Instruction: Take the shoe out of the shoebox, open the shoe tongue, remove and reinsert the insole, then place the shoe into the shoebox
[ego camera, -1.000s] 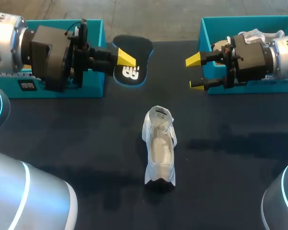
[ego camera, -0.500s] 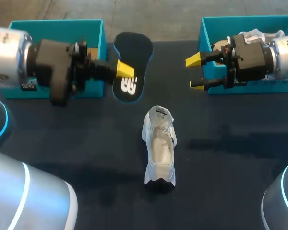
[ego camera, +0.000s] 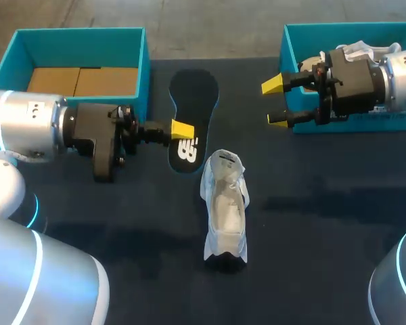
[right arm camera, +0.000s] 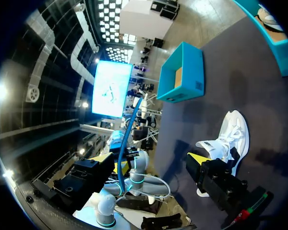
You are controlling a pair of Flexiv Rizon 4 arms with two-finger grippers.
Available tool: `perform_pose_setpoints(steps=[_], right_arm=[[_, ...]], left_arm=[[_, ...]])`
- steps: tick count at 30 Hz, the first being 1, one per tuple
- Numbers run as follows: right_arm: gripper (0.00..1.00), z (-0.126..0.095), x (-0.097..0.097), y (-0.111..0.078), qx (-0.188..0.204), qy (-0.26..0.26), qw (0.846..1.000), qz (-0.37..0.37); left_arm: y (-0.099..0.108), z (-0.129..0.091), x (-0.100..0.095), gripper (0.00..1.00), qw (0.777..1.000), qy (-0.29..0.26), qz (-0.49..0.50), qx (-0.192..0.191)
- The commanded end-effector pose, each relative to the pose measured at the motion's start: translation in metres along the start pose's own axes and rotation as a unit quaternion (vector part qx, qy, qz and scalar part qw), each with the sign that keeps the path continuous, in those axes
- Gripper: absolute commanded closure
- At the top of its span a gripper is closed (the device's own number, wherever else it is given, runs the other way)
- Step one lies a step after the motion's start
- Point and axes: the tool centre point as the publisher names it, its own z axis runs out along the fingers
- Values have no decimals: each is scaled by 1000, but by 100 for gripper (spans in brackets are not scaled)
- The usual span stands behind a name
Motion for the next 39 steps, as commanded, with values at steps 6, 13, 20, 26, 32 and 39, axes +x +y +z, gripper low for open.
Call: perform_pose_setpoints(steps=[6,13,20,26,32,39], right_arm=[[0,2,0,0,0,-1,1000,0],[0,2,0,0,0,-1,1000,0],[0,2,0,0,0,-1,1000,0],[0,2,0,0,0,-1,1000,0],[0,2,0,0,0,-1,1000,0],[0,2,0,0,0,-1,1000,0]], left_arm=[[3,1,5,100,1000,-10,2,3],[10,7,10,100,1000,-1,5,0],[33,23,31,100,1000,7,-5,-9],[43,28,36,100,1000,-2,11,1],[44,27,42,100,999,7,34,-1],[42,26,43,100,999,9,42,1]])
